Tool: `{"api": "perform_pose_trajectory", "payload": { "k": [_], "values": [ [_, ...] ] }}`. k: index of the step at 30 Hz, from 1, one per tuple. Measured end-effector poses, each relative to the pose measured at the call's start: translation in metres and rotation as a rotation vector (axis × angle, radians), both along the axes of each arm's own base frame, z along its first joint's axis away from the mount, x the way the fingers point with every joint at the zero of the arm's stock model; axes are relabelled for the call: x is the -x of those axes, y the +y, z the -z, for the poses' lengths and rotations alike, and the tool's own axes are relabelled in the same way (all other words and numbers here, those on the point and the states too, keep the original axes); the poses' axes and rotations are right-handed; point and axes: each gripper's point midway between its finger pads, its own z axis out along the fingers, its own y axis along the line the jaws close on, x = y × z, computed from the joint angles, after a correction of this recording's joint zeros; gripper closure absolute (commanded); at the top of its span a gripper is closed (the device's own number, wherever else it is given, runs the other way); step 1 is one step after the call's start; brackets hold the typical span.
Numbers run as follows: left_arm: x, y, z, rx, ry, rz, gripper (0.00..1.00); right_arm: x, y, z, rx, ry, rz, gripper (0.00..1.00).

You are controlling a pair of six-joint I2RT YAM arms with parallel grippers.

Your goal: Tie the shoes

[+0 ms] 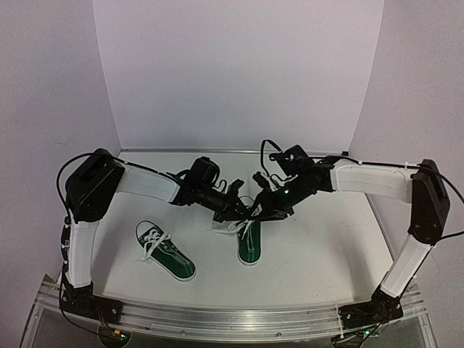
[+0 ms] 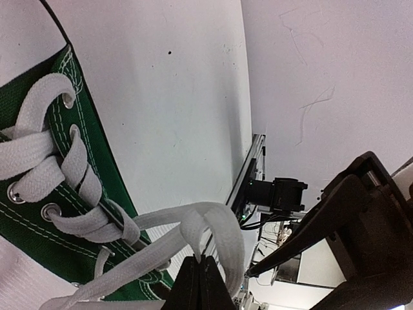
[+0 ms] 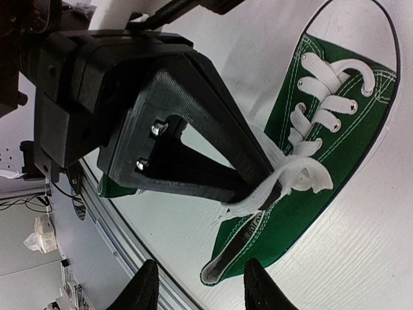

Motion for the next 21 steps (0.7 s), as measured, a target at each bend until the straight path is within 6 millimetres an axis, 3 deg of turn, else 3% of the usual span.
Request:
{"api": "perform_pose_trajectory", "payload": {
  "k": [7, 21],
  "values": [
    [-0.005, -0.003, -0.011, 0.046, 0.012, -0.018, 1.00, -0.009, 0.005, 0.010, -0.003, -0.004, 0.034, 0.62],
    [-0.003, -0.001, -0.004, 0.047, 0.046, -0.033, 1.00, 0.000, 0.017, 0.033, 0.021, 0.011, 0.016, 0.69]
  ]
}}
